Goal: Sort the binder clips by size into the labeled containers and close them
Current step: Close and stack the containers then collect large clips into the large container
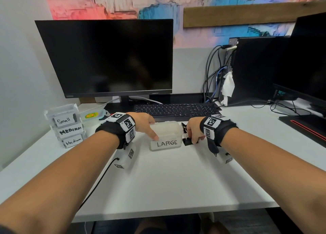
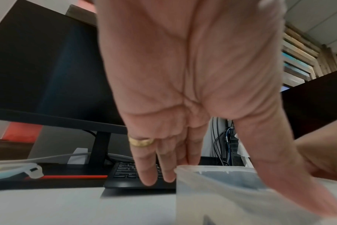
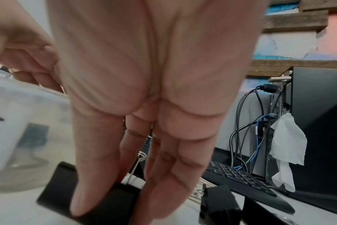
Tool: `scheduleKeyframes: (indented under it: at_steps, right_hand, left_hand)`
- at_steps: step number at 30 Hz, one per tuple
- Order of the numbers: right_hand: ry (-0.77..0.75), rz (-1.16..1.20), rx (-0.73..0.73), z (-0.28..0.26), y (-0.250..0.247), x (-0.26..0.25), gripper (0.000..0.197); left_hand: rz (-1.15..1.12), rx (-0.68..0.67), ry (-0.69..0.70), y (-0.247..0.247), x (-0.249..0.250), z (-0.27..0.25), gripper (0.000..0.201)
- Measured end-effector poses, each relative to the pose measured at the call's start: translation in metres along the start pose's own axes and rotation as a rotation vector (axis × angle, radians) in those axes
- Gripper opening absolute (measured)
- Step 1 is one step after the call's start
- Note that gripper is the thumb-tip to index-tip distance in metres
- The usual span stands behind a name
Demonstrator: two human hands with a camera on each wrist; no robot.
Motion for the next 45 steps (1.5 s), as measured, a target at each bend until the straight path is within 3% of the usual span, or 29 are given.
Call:
scheduleKeyframes:
  at_steps: [10, 17, 22, 26, 31, 35, 39, 45]
  right_hand:
    - [-0.005, 0.128, -0.042, 0.0, 0.005, 0.002, 0.034]
    - [0.066, 0.071, 0.202, -0.009, -0.026, 0.007, 0.03]
    - [-0.031, 0.505, 0.39, -0.013, -0.043, -0.001, 0.014]
    - [-0.095, 0.605, 0.295, -0.008, -0.04, -0.016, 0.014]
    - [-0.169, 0.451, 0.175, -0.008, -0.035, -0.026, 0.016]
    - [-0.159, 0.341, 0.149, -0.006, -0.031, -0.026, 0.017]
    - [-0.17, 0.312, 0.154, -0.003, -0.029, -0.024, 0.015]
    - [-0.171, 0.348, 0.156, 0.005, -0.026, -0.021, 0.017]
  left_hand:
    - [-0.066, -0.098, -0.003, 0.0, -0.006, 0.004, 0.094]
    - [-0.179, -0.108, -0.017, 0.006, -0.01, 0.007, 0.098]
    - [-0.136, -0.058, -0.022, 0.008, -0.004, 0.003, 0.099]
    - [-0.149, -0.079, -0.028, 0.007, -0.001, -0.003, 0.098]
    - [-0.125, -0.094, -0.015, 0.007, -0.005, -0.007, 0.096]
    - [-0.107, -0.085, -0.002, 0.01, 0.0, -0.012, 0.1]
    - [0.011, -0.002, 0.025, 0.011, 0.004, -0.015, 0.088]
    - [-0.045, -0.104, 0.006, 0.003, 0.005, -0.017, 0.094]
Point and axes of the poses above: each hand's wrist, its own z-axis towards the middle knuckle, its own y-axis out of the palm, x = y × z, the point moved 1 cm from there along z, towards the middle knuckle, and after that the axes turned 9 degrees about -y, right-handed, at the moved point
